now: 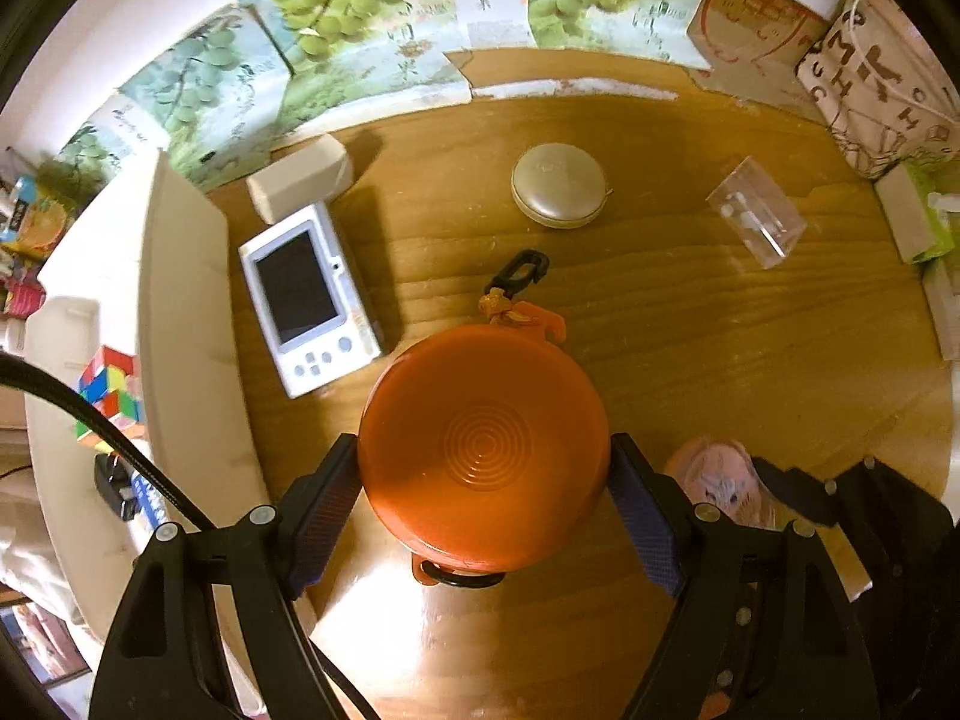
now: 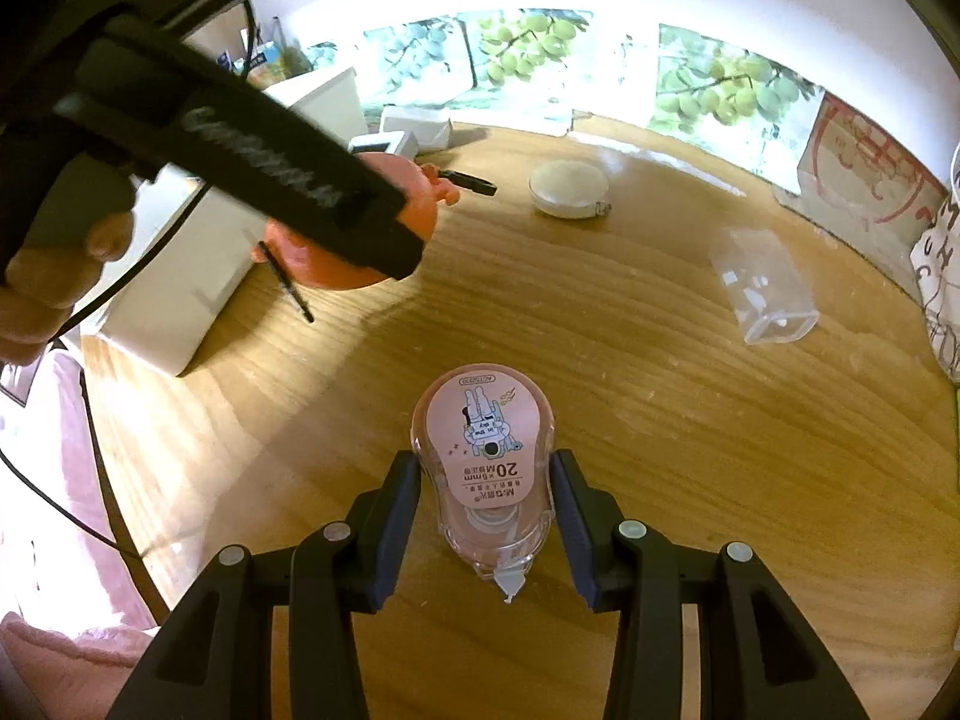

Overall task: Organize rigid objects
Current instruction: 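Lift orange case and tape roller and carry both over the tray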

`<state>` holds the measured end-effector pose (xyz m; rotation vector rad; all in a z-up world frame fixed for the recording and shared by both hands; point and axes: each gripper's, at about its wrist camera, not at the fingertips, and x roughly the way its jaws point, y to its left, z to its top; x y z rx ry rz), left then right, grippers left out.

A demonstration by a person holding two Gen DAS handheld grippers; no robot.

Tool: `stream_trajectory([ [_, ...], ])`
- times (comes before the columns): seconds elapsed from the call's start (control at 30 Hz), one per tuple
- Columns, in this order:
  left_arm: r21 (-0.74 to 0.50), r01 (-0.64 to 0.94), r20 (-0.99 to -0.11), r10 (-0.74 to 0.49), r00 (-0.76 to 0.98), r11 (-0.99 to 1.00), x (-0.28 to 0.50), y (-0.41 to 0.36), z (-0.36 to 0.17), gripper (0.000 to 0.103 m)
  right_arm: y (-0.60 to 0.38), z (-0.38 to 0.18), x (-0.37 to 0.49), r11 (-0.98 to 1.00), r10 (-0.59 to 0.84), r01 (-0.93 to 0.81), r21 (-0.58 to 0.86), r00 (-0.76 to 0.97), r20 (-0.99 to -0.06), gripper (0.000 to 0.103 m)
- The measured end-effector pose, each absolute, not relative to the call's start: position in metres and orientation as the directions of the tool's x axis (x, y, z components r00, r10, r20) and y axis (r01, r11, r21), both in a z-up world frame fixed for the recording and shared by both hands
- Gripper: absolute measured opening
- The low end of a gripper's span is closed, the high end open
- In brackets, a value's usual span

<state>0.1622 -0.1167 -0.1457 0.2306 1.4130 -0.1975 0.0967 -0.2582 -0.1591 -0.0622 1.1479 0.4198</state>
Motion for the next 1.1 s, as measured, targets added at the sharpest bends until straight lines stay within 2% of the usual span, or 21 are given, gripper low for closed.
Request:
stream_trajectory([
  [0.63, 0.002, 0.314, -0.947, -0.099, 0.306, 0.95, 0.137, -0.062, -0.045, 0.083, -0.22, -0.101, 0.097, 0.925, 0.268, -0.367, 0.101, 0.439, -0.858, 0.045],
  [1.1, 0.005, 0.254, -0.909, -0.101, 0.405, 0.967, 0.135, 0.025, -0.011, 0.083, -0.141, -0.054, 0.101, 0.921, 0.281, -0.382, 0.073, 0.524, -0.804, 0.045],
])
